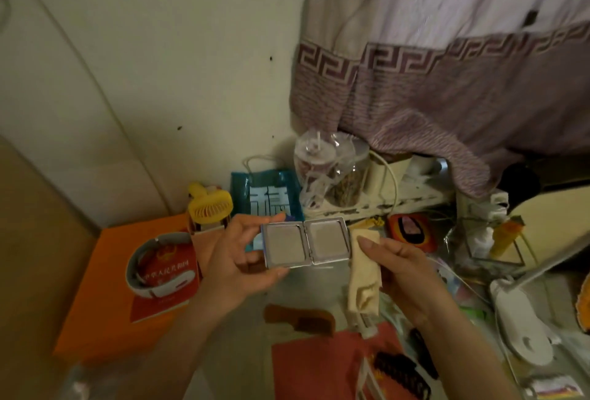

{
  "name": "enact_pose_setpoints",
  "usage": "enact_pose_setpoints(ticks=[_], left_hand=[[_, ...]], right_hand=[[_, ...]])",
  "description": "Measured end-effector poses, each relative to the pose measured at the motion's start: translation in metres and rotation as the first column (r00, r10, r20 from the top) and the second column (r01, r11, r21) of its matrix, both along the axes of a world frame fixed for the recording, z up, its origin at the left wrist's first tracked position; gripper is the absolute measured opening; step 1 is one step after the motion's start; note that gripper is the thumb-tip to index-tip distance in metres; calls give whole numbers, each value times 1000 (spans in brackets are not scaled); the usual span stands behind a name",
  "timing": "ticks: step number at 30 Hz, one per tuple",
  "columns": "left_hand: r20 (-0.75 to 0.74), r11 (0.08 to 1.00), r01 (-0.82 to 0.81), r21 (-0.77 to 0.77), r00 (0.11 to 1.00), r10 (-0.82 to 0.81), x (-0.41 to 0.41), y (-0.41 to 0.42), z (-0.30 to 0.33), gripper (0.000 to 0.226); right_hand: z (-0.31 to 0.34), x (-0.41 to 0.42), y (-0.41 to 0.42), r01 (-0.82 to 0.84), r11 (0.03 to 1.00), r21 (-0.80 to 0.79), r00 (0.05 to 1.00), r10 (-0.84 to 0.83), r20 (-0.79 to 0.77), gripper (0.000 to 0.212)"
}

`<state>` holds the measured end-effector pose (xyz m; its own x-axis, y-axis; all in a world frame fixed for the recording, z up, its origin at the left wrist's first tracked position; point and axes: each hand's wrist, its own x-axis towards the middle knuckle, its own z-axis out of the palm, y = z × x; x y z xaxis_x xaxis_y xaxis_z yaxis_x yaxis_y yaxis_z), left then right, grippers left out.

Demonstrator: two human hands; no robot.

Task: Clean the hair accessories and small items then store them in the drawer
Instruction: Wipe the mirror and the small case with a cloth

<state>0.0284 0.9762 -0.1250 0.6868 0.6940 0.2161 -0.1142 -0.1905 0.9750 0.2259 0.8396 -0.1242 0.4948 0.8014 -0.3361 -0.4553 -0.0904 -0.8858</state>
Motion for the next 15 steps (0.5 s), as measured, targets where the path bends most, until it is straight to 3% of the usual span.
enact_pose_setpoints(ticks=[6,15], left_hand=[[79,997,-50,55,996,46,11,4,34,69],[209,986,-2,166,977,-33,27,6,91,72]], right_hand=[[38,-3,9,39,995,88,996,-46,81,18],[81,1,16,126,954,272,991,-134,12,9]])
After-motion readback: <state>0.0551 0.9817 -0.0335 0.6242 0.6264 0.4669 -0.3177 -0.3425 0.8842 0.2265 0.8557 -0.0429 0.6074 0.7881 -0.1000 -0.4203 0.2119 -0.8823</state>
